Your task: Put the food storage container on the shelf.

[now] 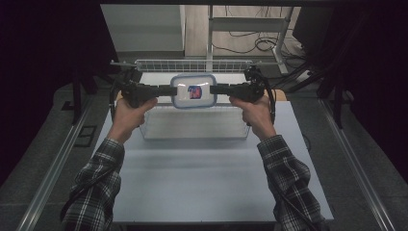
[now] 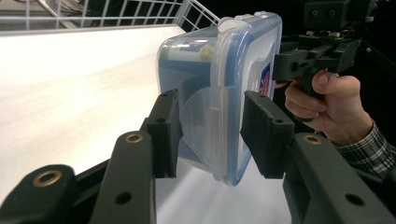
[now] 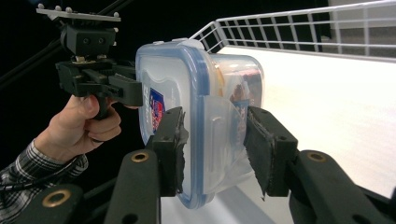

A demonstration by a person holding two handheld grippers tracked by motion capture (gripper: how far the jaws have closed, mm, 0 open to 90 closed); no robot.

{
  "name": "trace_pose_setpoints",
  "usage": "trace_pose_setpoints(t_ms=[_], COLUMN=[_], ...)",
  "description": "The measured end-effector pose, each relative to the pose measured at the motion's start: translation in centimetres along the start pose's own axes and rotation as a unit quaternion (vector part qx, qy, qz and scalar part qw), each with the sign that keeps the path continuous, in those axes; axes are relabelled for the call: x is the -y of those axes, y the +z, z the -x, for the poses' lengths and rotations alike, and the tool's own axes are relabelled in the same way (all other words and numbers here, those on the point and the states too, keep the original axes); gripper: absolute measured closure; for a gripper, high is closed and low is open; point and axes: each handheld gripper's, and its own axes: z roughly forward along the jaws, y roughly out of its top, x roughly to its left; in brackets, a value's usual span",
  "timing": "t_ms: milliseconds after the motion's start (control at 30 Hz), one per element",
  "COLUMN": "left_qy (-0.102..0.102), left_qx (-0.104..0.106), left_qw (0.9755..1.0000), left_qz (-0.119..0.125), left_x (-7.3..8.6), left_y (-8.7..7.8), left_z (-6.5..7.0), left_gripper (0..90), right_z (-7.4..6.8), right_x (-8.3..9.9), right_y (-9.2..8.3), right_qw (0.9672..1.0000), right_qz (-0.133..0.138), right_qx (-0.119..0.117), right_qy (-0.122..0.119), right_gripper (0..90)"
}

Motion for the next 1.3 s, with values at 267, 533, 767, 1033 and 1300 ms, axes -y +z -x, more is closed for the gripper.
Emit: trace_pose_setpoints(t_ms=[267, 533, 767, 1033, 1300], left_qy=[-0.016, -0.014, -0.010, -0.015, -0.009], left_qx=[-0.001, -0.018, -0.042, -0.043, -0.061], left_qw=[0.9999, 0.9997, 0.9991, 0.9990, 0.9981], left_qz=[0.002, 0.006, 0.001, 0.001, 0.005], left_x=[-0.6, -0.9, -0.8, -0.5, -0.5], left_y=[1.5, 2.1, 2.4, 3.0, 2.9], left_z=[-2.3, -2.7, -2.8, -3.1, -2.6], left_gripper=[57.6, 55.6, 55.0, 55.0, 51.2], right_z=[2.5, 3.5, 3.5, 3.5, 1.8], right_x=[-0.6, -0.6, -0.6, -0.9, -1.8], right_y=[0.9, 1.6, 1.8, 2.1, 2.7], right_qw=[0.9997, 0.9990, 0.9986, 0.9976, 0.9889], right_qz=[0.006, -0.002, -0.008, -0.001, 0.000], right_qx=[0.002, 0.010, 0.024, 0.057, 0.147], right_qy=[0.025, 0.042, 0.047, 0.040, -0.022], right_gripper=[58.0, 56.8, 54.5, 52.2, 55.7])
